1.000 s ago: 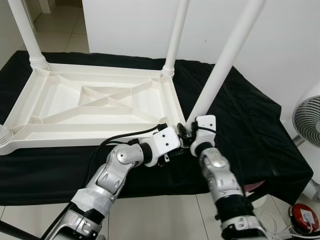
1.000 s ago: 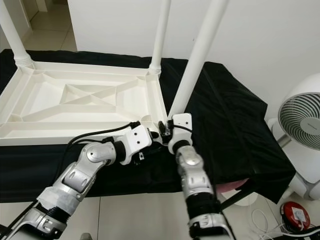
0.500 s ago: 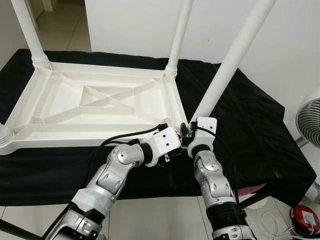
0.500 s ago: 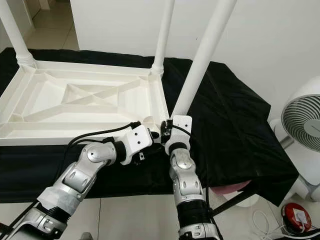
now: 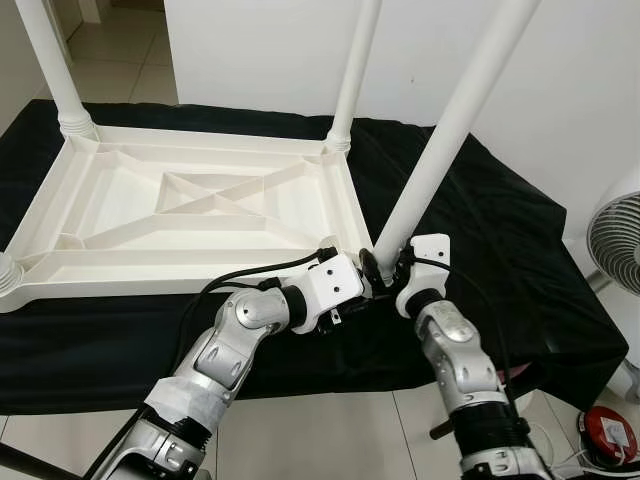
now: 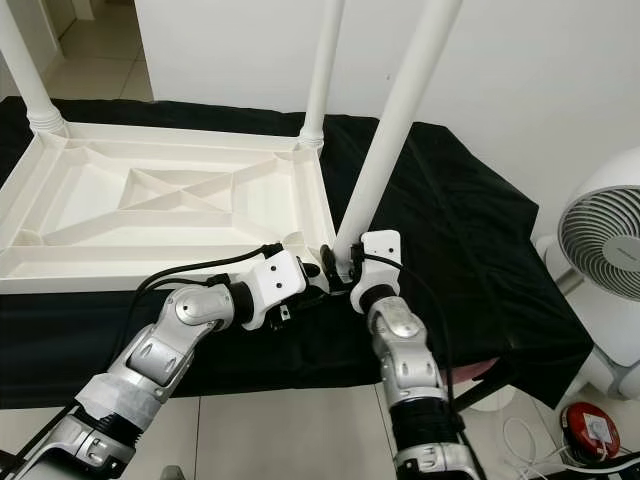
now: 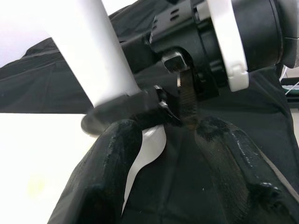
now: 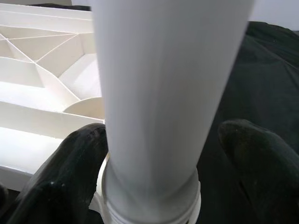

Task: Building children table

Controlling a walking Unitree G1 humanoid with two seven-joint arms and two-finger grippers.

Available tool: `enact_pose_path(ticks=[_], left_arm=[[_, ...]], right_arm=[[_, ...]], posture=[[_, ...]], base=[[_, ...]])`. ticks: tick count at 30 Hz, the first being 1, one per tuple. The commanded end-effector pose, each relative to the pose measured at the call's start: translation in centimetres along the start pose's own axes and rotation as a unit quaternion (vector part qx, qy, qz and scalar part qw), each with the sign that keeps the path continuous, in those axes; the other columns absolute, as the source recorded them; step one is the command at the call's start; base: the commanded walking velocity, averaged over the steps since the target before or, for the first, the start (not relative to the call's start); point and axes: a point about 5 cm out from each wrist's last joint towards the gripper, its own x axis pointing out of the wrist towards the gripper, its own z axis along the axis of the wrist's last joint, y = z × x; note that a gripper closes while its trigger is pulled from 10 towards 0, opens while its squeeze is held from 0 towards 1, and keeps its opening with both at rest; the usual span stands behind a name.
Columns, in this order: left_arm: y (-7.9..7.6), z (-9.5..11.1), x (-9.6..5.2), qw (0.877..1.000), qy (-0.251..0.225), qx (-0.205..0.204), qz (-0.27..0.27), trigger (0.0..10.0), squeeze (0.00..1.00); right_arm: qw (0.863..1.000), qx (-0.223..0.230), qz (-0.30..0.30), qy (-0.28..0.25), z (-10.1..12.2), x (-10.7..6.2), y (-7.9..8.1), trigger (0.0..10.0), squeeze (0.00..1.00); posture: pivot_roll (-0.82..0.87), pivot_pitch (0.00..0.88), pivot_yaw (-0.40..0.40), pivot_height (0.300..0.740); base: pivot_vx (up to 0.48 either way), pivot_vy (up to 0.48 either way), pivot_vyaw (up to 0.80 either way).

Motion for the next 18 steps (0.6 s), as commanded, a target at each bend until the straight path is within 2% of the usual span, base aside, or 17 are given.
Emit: enact_pose_path(ticks=[1, 2, 4, 7, 17, 18], left_arm=[[0.0, 0.0, 0.2, 1.0, 0.002, 0.005, 0.02, 10.0, 0.0], [0.0, -0.1, 0.1, 1.0, 0.002, 0.004, 0.021, 10.0, 0.0], [0.0, -0.1, 0.1, 1.0, 0.002, 0.004, 0.021, 10.0, 0.0], [0.2, -0.1, -0.1, 1.0, 0.005, 0.004, 0.024, 10.0, 0.0], [0.2, -0.9, -0.7, 0.999, 0.019, -0.001, 0.03, 10.0, 0.0], [0.2, -0.9, -0.8, 0.999, 0.02, -0.001, 0.031, 10.0, 0.0]], right_arm=[[1.0, -0.011, 0.027, 0.004, -0.2, 0.1, -0.3, 10.0, 0.0], [0.998, -0.026, 0.056, 0.009, -0.4, 0.2, -0.8, 10.0, 0.0], [0.998, -0.026, 0.056, 0.009, -0.4, 0.2, -0.8, 10.0, 0.0], [0.992, -0.062, 0.11, 0.013, -0.2, 1.1, -2.1, 10.0, 0.0], [0.984, -0.085, 0.156, 0.025, 0.0, 2.3, -2.2, 10.0, 0.0], [0.981, -0.09, 0.168, 0.033, -0.1, 2.5, -2.0, 7.6, 0.0]], posture=[[-0.03, 0.0, -0.111, 0.74], [-0.03, 0.0, -0.111, 0.74], [-0.03, 0.0, -0.111, 0.74], [-0.02, 0.0, -0.109, 0.74], [-0.01, 0.0, -0.111, 0.74], [-0.01, 0.0, -0.113, 0.74]], base=[[0.0, 0.0, 0.0], [0.0, 0.0, 0.0], [0.0, 0.0, 0.0], [0.0, 0.0, 0.0], [0.0, 0.0, 0.0], [0.0, 0.0, 0.0]])
